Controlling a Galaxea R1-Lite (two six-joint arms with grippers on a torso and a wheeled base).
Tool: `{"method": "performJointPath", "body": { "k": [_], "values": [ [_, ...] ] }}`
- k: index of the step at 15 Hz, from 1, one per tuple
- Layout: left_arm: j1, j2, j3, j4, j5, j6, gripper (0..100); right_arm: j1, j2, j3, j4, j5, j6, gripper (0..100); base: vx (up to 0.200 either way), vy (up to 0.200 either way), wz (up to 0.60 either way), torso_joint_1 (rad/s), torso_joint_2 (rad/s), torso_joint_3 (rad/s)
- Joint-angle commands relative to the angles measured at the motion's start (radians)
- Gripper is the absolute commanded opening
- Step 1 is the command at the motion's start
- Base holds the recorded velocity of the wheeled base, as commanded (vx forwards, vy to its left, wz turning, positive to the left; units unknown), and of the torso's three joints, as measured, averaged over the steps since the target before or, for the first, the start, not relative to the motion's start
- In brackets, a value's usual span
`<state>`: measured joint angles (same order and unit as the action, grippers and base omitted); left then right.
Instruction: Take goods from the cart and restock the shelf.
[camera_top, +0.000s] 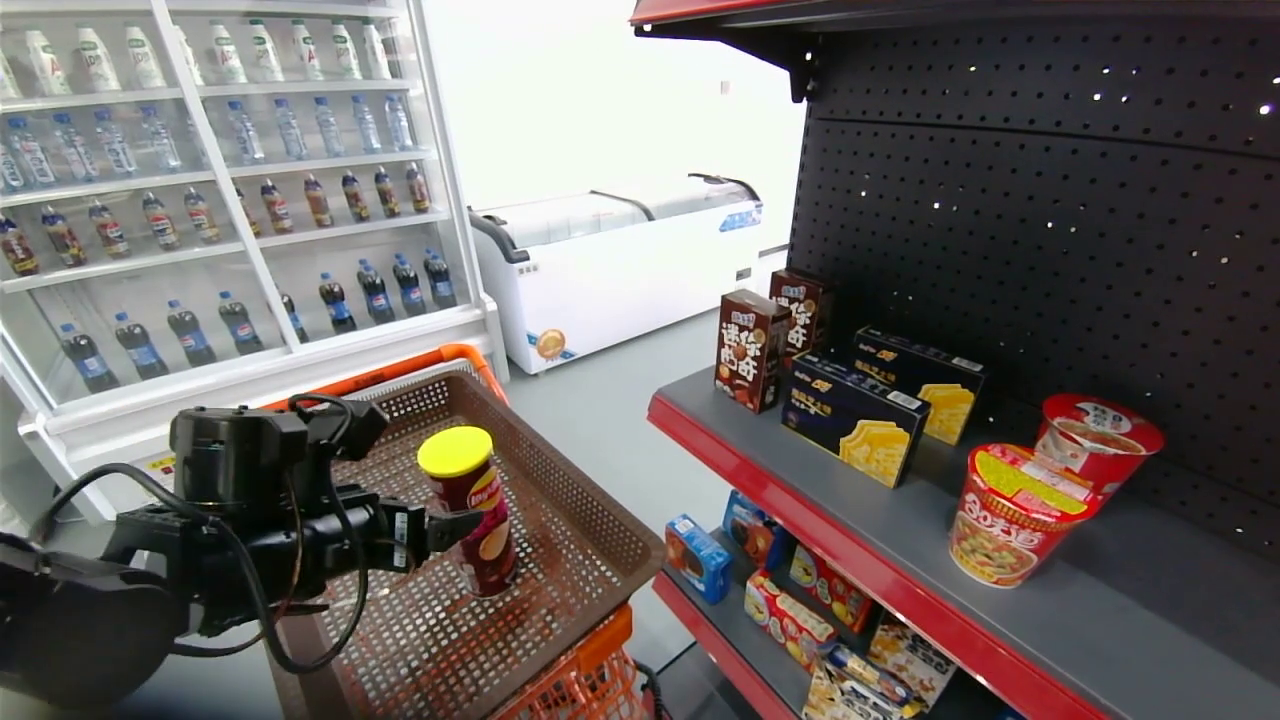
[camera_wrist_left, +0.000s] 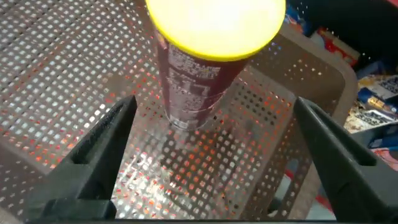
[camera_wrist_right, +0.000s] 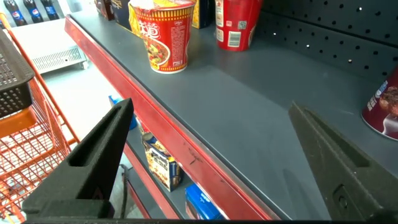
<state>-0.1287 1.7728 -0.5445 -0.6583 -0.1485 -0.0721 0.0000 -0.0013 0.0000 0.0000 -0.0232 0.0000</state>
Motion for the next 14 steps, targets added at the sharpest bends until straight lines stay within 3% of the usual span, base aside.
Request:
{"method": "performJointPath", "body": {
  "k": [1,3,4,6,8,10,11,14],
  "values": [
    [-0.009,0.103,-0.015,-0.04,0.001,0.009,100,0.0,0.001,0.0,0.0,0.0,0.0,100,0.0,0.0,0.0,0.0,0.0,0.0],
    [-0.009,0.152,0.009,-0.162,0.004,0.012,100,0.0,0.001,0.0,0.0,0.0,0.0,100,0.0,0.0,0.0,0.0,0.0,0.0],
    [-0.009,0.169,0.018,-0.207,0.004,0.031,100,0.0,0.001,0.0,0.0,0.0,0.0,100,0.0,0.0,0.0,0.0,0.0,0.0],
    [-0.009,0.2,0.051,-0.308,0.006,0.106,100,0.0,0.001,0.0,0.0,0.0,0.0,100,0.0,0.0,0.0,0.0,0.0,0.0],
    [-0.011,0.226,0.106,-0.415,0.003,0.133,100,0.0,0.001,0.0,0.0,0.0,0.0,100,0.0,0.0,0.0,0.0,0.0,0.0],
    [-0.02,0.255,0.116,-0.475,0.006,0.135,100,0.0,0.001,0.0,0.0,0.0,0.0,100,0.0,0.0,0.0,0.0,0.0,0.0],
    [-0.022,0.289,0.133,-0.57,0.006,0.135,100,0.0,0.001,0.0,0.0,0.0,0.0,100,0.0,0.0,0.0,0.0,0.0,0.0],
    [-0.023,0.352,0.144,-0.695,0.004,0.135,100,0.0,0.001,0.0,0.0,0.0,0.0,100,0.0,0.0,0.0,0.0,0.0,0.0]
  ]
}}
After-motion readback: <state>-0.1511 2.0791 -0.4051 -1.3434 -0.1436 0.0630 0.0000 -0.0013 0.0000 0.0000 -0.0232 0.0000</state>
